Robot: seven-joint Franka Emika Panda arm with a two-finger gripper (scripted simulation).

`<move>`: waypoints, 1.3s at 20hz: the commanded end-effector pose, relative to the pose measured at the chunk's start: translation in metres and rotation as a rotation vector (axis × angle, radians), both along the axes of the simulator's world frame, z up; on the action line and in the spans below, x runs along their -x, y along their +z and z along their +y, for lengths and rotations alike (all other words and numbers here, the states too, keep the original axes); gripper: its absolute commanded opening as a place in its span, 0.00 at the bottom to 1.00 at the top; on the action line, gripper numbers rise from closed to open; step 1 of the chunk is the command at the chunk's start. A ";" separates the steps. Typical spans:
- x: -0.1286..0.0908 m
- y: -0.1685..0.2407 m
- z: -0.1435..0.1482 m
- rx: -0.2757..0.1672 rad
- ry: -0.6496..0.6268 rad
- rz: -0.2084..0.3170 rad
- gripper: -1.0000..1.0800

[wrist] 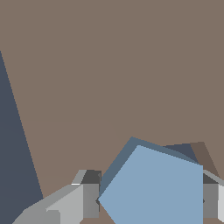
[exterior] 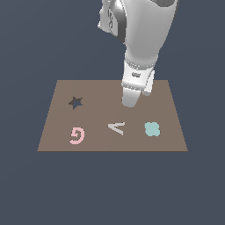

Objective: Insert a designated object into the corresponding slot on a board.

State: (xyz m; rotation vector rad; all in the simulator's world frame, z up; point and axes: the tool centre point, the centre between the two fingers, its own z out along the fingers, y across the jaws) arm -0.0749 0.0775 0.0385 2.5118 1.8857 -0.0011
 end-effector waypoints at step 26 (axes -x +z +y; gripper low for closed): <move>-0.029 0.002 -0.014 0.001 0.422 0.001 0.00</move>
